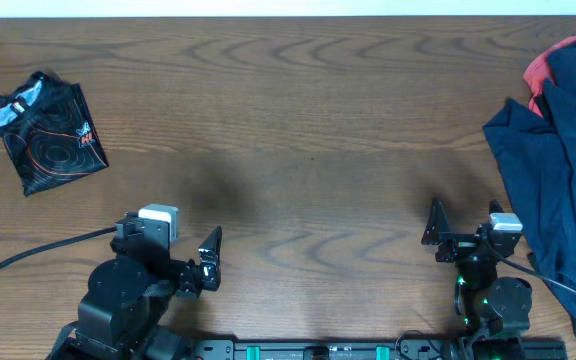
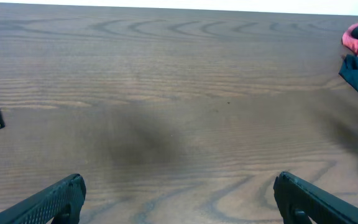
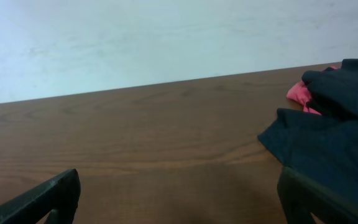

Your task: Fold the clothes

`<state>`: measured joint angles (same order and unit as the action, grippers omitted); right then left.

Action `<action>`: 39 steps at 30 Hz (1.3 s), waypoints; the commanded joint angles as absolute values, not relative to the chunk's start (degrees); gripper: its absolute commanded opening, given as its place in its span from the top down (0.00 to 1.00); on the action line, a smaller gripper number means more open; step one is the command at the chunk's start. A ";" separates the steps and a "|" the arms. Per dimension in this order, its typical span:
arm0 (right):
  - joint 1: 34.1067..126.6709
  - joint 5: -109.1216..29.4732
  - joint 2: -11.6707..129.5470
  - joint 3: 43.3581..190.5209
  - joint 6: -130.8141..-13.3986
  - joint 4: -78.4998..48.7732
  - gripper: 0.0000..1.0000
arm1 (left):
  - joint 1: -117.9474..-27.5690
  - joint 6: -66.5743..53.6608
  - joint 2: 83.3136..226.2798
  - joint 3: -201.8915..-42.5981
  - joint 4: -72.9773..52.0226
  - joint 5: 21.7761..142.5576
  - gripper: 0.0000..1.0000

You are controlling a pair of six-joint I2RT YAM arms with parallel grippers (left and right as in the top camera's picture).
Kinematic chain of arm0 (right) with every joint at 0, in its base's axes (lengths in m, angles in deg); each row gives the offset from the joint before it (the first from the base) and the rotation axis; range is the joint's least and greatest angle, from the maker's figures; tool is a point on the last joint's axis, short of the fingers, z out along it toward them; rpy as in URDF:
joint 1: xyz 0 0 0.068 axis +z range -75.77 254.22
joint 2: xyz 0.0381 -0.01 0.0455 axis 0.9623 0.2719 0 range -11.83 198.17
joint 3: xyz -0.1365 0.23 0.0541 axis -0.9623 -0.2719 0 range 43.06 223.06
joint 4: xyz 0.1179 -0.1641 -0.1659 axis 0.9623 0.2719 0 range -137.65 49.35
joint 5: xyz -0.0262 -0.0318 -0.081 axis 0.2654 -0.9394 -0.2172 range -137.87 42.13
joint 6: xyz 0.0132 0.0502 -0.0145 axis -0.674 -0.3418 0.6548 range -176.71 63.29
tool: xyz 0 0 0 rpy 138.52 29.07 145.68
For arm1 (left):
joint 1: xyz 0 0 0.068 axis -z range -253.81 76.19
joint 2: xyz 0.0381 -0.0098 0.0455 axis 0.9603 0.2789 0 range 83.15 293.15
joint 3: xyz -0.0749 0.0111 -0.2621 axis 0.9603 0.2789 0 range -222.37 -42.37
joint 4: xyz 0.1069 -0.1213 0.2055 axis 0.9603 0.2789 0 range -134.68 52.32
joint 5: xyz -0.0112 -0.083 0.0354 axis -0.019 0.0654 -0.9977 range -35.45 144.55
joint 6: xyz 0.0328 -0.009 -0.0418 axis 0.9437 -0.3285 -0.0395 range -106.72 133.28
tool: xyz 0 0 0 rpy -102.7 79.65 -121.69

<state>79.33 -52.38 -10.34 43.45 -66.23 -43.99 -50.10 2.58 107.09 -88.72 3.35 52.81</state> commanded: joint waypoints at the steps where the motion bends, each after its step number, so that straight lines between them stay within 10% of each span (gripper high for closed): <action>1: 78.78 -52.10 -10.32 43.51 -65.20 -43.57 0.01 | -49.95 1.86 106.96 -88.76 3.28 52.35 0.02; 16: 78.78 -52.10 -10.32 43.51 -65.20 -43.57 0.01 | -57.56 4.94 106.83 -84.21 6.63 50.39 0.02; 34: 78.78 -52.10 -10.32 43.51 -65.18 -43.57 0.01 | -68.90 9.18 83.25 -43.76 -44.41 50.89 0.02; 39: 78.78 -52.10 -10.32 43.51 -65.20 -43.57 0.01 | -68.97 8.74 83.23 -42.60 -42.18 51.06 0.02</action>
<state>79.33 -52.29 -10.34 43.45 -66.05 -43.97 -68.68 8.07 83.84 -43.38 -44.06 51.55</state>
